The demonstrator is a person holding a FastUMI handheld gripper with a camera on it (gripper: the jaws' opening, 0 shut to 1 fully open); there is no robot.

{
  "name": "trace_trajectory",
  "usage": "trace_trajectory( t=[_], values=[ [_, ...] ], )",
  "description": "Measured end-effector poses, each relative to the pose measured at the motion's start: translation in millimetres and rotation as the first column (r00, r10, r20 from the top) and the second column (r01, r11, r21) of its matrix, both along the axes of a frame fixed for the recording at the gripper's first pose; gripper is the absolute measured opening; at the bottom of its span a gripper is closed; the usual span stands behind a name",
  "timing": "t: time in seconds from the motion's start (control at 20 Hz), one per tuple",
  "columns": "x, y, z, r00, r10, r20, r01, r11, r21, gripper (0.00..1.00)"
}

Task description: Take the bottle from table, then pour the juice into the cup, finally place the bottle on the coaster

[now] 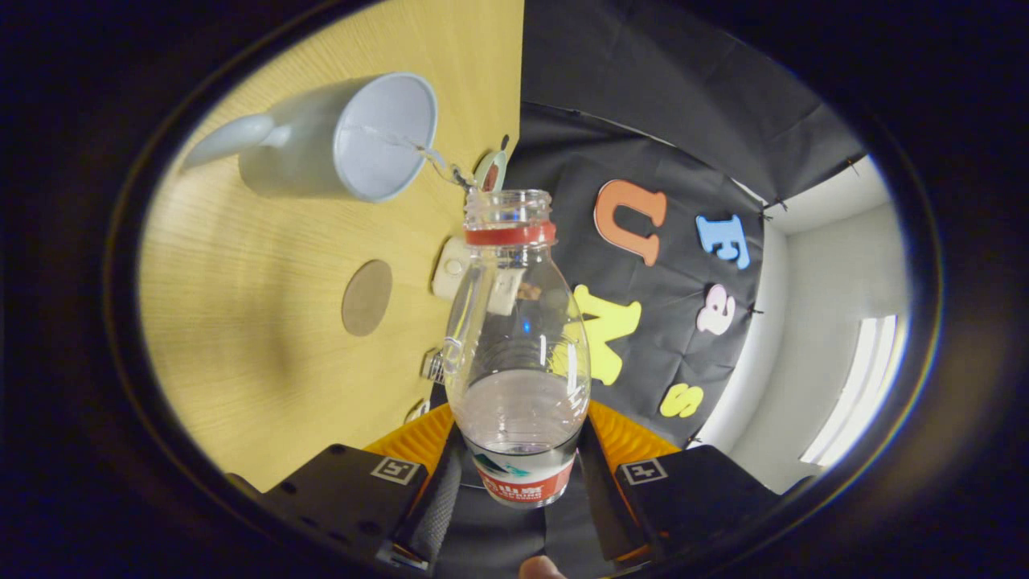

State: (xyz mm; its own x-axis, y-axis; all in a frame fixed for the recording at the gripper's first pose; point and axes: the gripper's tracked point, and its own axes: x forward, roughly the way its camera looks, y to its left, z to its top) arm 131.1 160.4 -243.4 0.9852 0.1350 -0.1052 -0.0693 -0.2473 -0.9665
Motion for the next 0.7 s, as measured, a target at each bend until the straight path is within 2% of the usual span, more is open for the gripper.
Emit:
trace_trajectory(
  t=[0.7],
  values=[
    [3.8,0.6,9.4,1.000,0.000,0.017,0.000,0.999,-0.048,0.76]
  ],
)
